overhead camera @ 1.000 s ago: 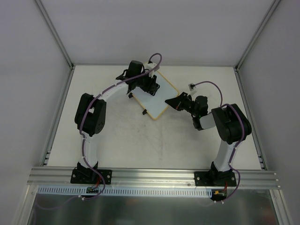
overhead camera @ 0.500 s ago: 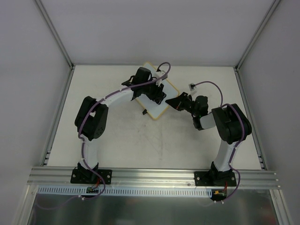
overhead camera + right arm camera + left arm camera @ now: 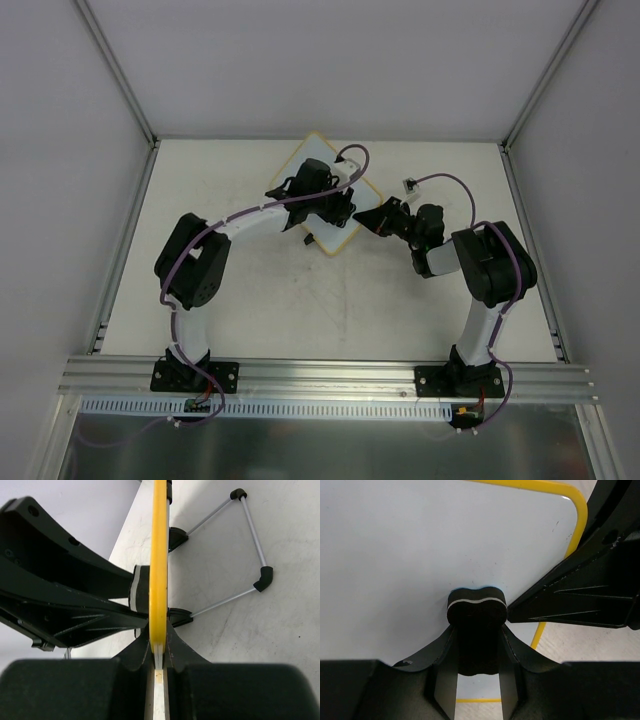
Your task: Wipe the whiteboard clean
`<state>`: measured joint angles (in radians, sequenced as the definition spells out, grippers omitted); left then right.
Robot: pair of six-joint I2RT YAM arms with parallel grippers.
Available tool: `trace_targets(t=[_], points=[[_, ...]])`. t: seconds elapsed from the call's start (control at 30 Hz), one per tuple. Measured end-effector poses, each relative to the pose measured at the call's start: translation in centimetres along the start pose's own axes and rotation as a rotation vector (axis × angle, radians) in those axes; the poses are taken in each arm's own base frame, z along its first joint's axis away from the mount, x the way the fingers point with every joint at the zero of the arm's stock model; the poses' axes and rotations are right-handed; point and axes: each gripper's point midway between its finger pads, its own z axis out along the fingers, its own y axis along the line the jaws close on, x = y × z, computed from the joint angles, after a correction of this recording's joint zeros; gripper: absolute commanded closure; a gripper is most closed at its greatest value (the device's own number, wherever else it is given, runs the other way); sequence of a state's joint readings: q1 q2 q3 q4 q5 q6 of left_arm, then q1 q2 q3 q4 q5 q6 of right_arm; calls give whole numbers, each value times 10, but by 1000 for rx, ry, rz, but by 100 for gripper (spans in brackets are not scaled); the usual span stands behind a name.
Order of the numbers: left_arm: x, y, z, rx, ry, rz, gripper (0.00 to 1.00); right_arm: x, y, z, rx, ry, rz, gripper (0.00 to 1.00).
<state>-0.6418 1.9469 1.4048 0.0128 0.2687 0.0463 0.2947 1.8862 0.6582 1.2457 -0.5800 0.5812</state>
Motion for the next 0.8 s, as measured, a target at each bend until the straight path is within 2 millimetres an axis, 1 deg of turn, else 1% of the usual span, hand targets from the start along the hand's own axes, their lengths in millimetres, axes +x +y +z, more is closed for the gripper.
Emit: trace_targets(t=[0.13,0.23,0.47,0.53,0.63,0.7,0.77,0.8], points=[[11,-7,-1,-50,23,-17,100,0,0,0,0,0,-1,100],[15,-9,0,-91,33,-39,100,0,-1,0,3,2,1,100],[38,-14,-5,-135,47,-162,100,2,-1,-1,0,10,-5,100],[53,-18,-9,-133,83,-194,100,2,-1,-1,0,9,-7,100],[81,-27,-16,-126,161,-242,100,2,-1,-1,-2,9,-18,100],[101,-33,-21,-128,223,-271,100,2,-1,-1,-6,10,-28,100],[126,-38,-28,-139,299,-307,100,2,0,-1,-11,10,-39,100],[130,-39,-31,-142,306,-320,100,2,1,-1,-15,11,-44,100]])
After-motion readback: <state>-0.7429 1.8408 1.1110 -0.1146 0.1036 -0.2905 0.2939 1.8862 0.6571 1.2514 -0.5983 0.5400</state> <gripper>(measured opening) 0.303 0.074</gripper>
